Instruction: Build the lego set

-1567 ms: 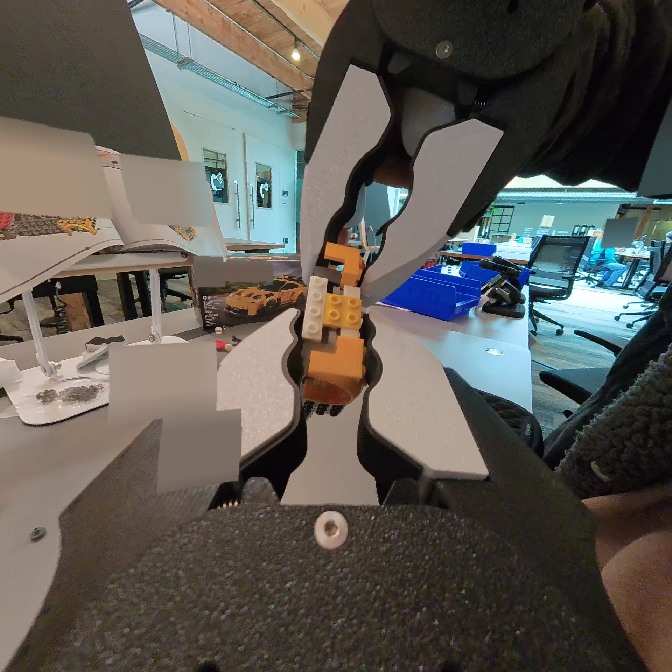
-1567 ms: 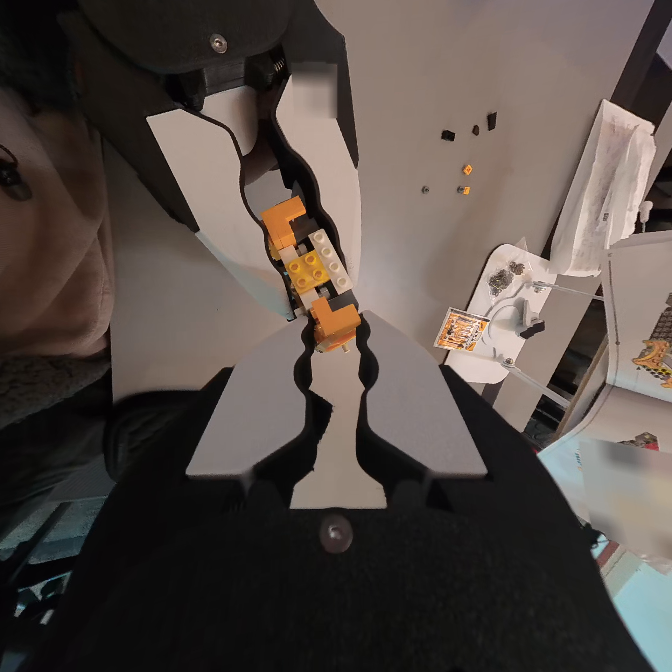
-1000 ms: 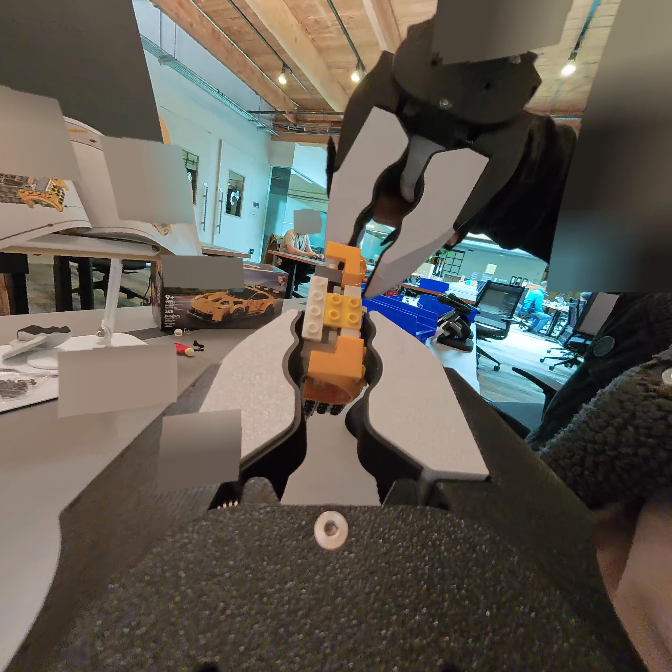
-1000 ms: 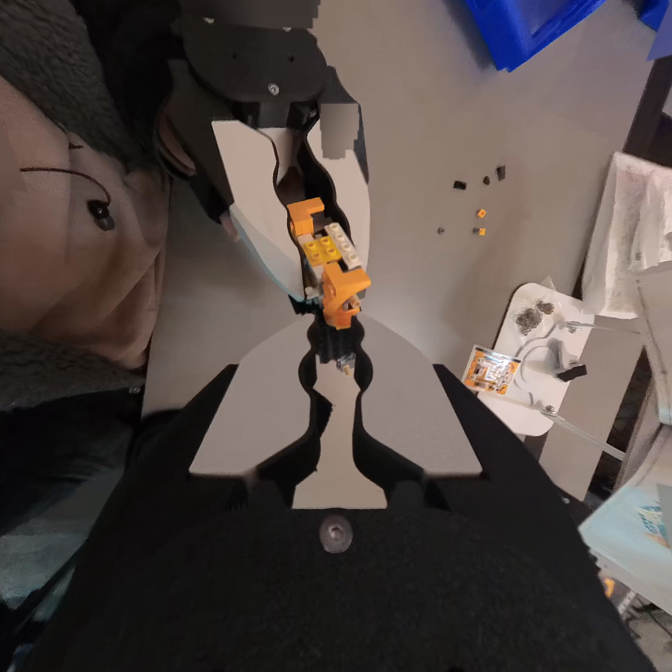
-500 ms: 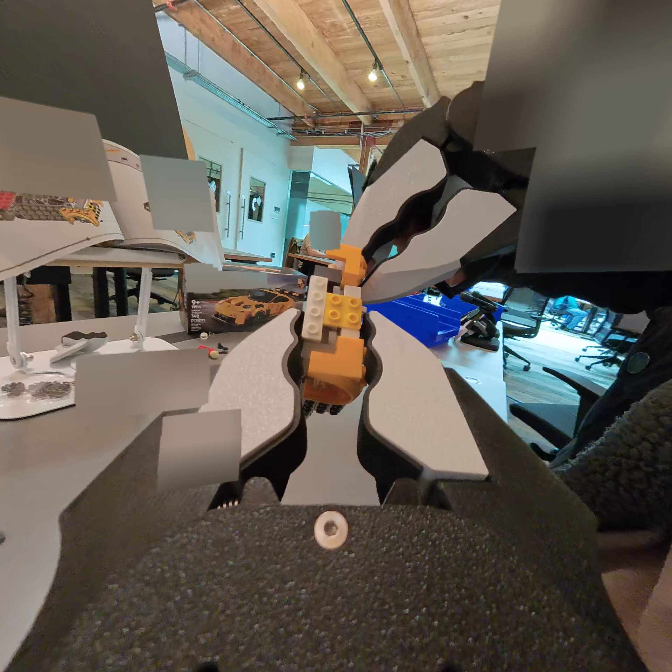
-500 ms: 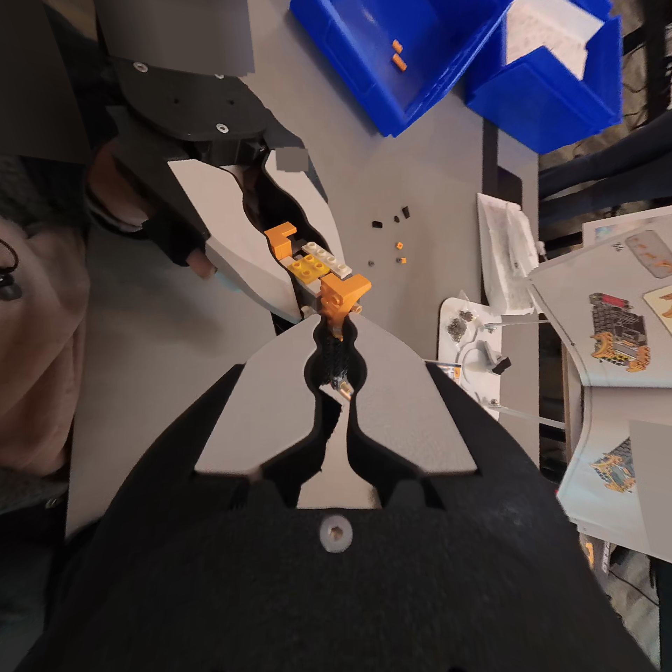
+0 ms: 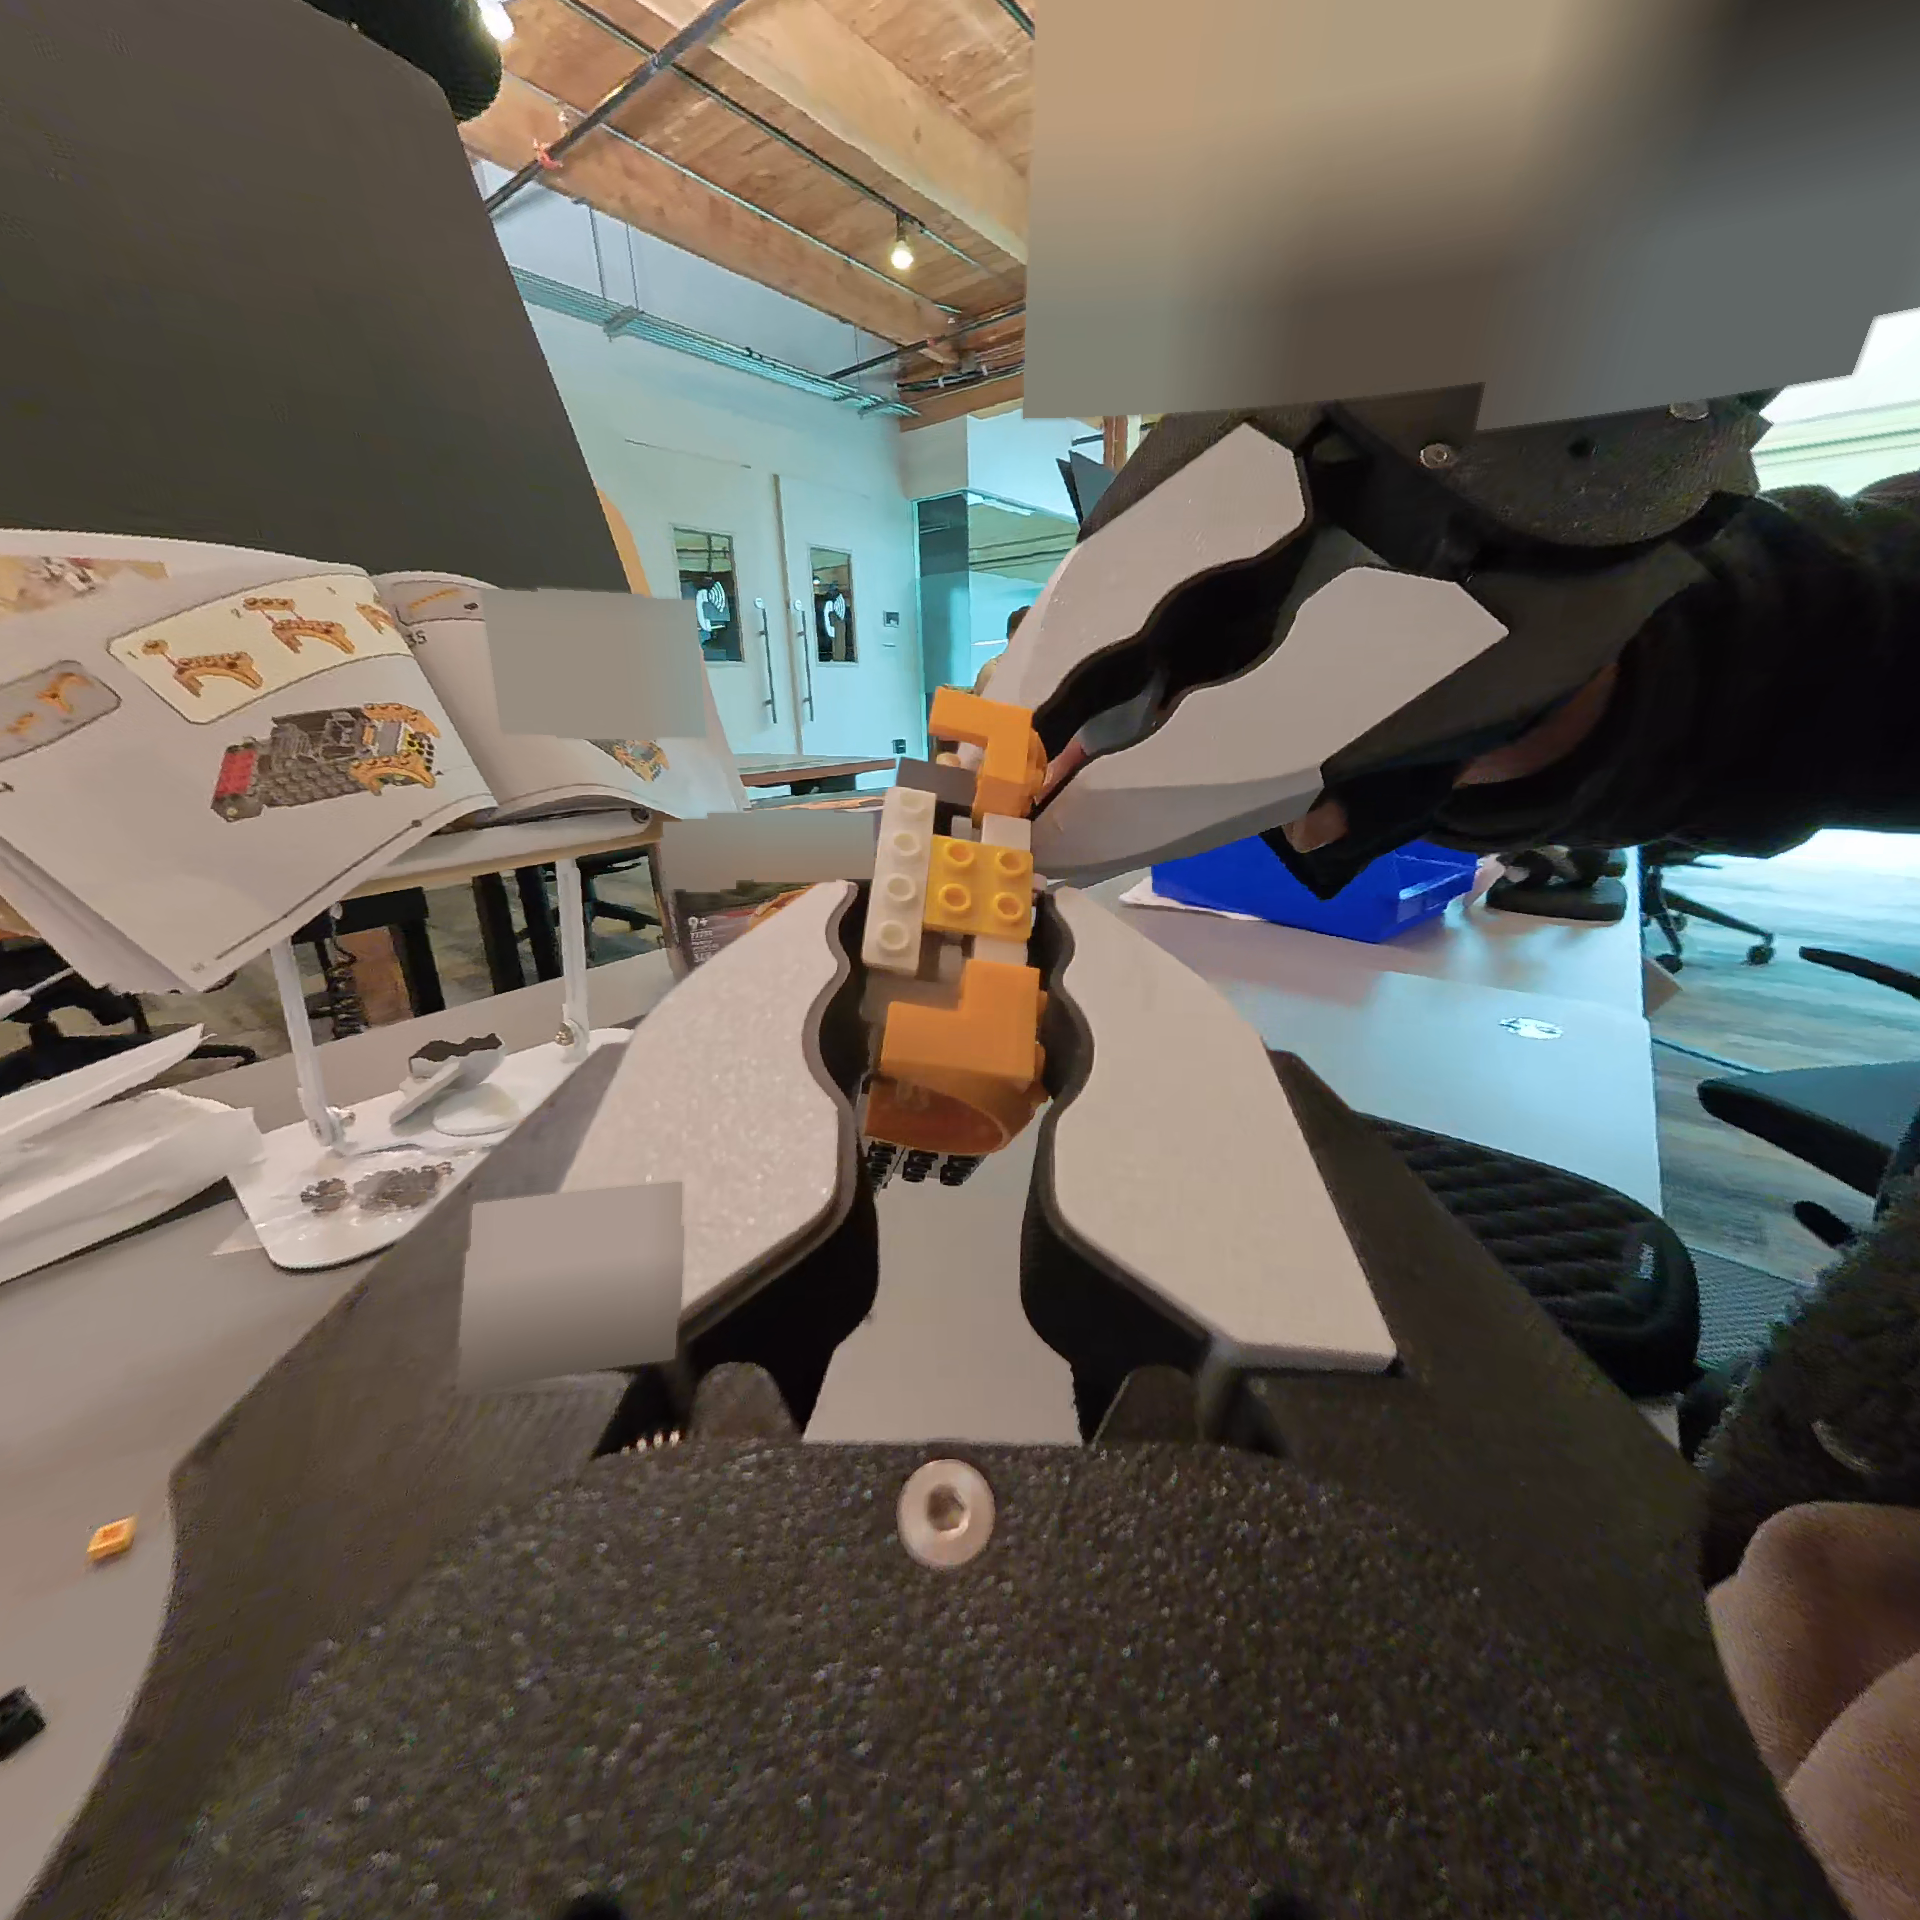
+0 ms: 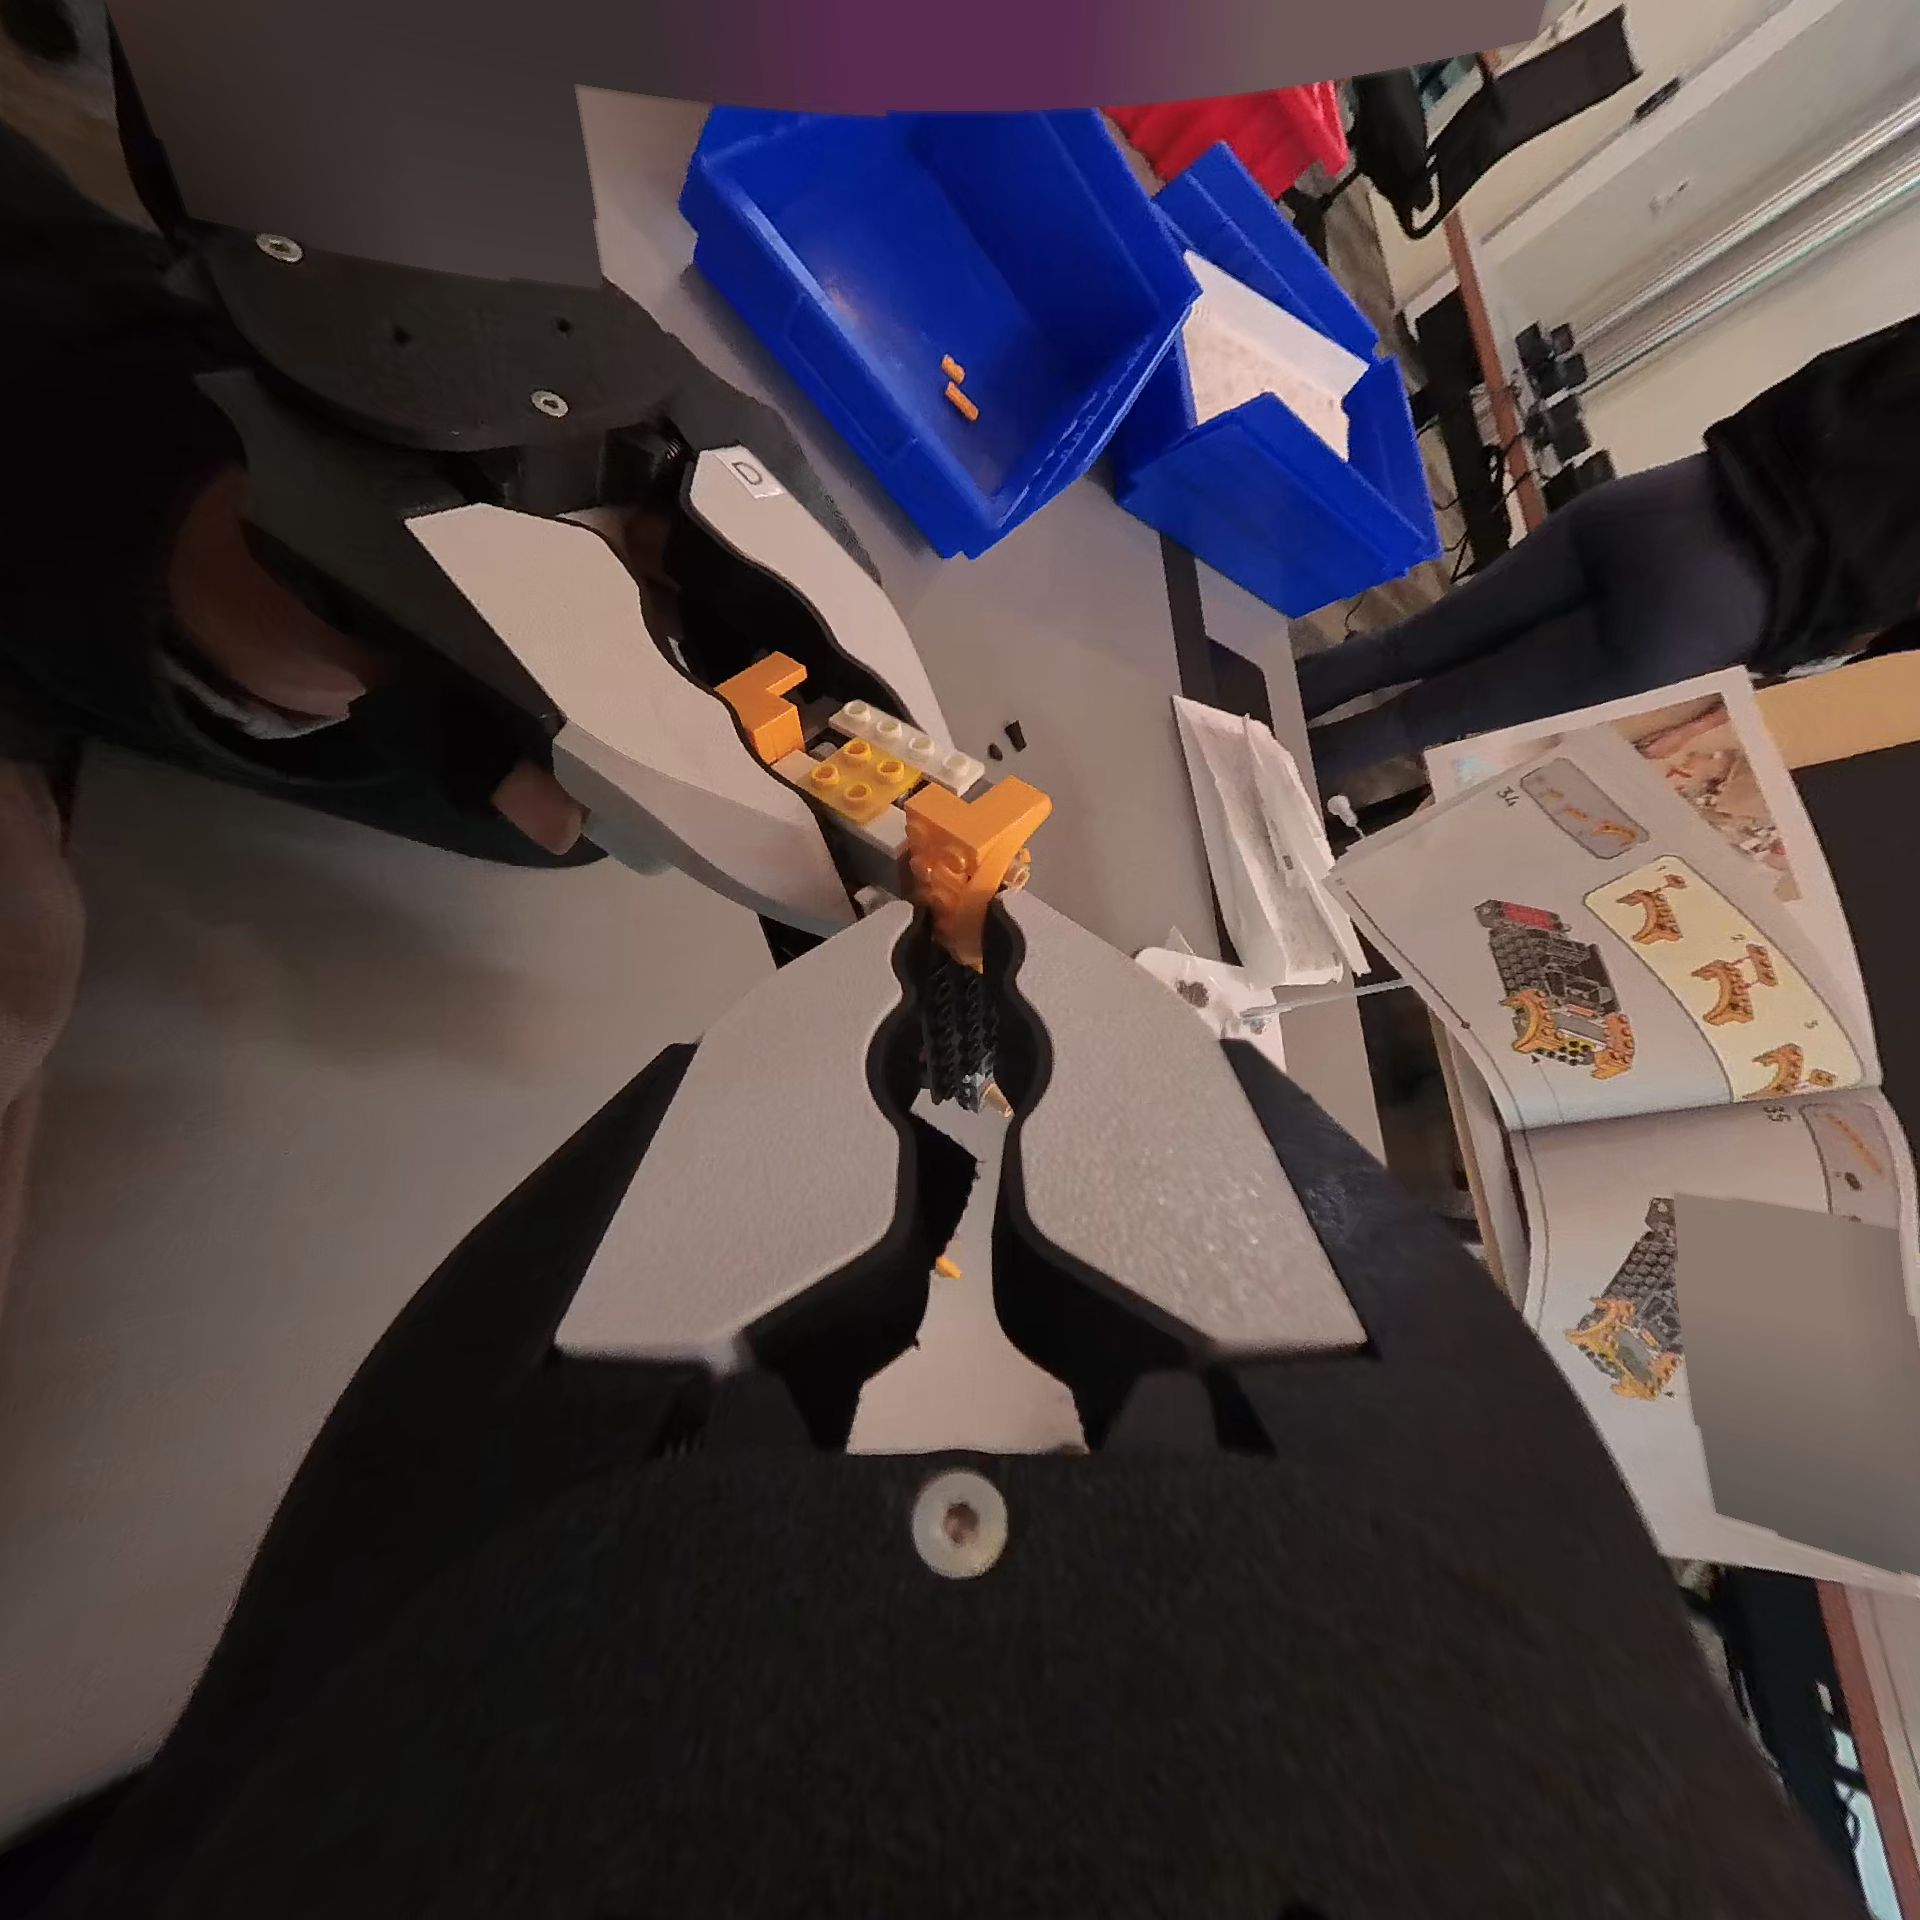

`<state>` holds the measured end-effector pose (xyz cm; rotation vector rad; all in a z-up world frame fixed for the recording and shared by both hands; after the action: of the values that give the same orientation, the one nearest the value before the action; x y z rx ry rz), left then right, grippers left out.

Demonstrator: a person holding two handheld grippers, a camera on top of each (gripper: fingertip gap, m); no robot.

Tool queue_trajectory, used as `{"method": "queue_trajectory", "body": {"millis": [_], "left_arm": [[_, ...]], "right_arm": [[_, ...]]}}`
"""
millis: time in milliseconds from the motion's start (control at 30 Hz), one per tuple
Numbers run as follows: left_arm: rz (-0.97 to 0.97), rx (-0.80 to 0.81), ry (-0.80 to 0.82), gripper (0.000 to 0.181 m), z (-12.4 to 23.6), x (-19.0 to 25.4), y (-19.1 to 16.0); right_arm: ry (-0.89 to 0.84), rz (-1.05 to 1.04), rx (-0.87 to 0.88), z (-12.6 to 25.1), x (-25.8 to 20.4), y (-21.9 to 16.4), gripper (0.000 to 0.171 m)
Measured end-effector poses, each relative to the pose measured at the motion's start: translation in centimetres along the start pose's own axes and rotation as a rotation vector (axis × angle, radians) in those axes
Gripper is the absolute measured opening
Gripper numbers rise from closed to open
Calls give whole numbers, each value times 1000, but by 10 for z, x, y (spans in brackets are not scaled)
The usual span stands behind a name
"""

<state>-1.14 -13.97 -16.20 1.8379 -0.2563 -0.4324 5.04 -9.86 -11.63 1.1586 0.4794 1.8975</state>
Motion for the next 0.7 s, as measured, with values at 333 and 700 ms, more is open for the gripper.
{"method": "queue_trajectory", "body": {"millis": [333,700], "left_arm": [[-92,-29,15,31,0,3,0],[-89,-41,10,31,0,4,-1]], "right_arm": [[-47,-5,63,1,-3,-6,8],[-59,-48,74,0,-5,-8,8]]}}
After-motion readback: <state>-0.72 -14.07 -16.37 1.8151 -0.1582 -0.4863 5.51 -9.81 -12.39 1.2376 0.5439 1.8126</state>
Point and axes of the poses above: each gripper's, where its closed fingertips meet, z back along the fingers, y out of its top, x = y × z across the jaws, the point moved 5 cm from there along z, back along the fingers, and after that the axes turned 8 degrees about -z, right-handed, at the moved point
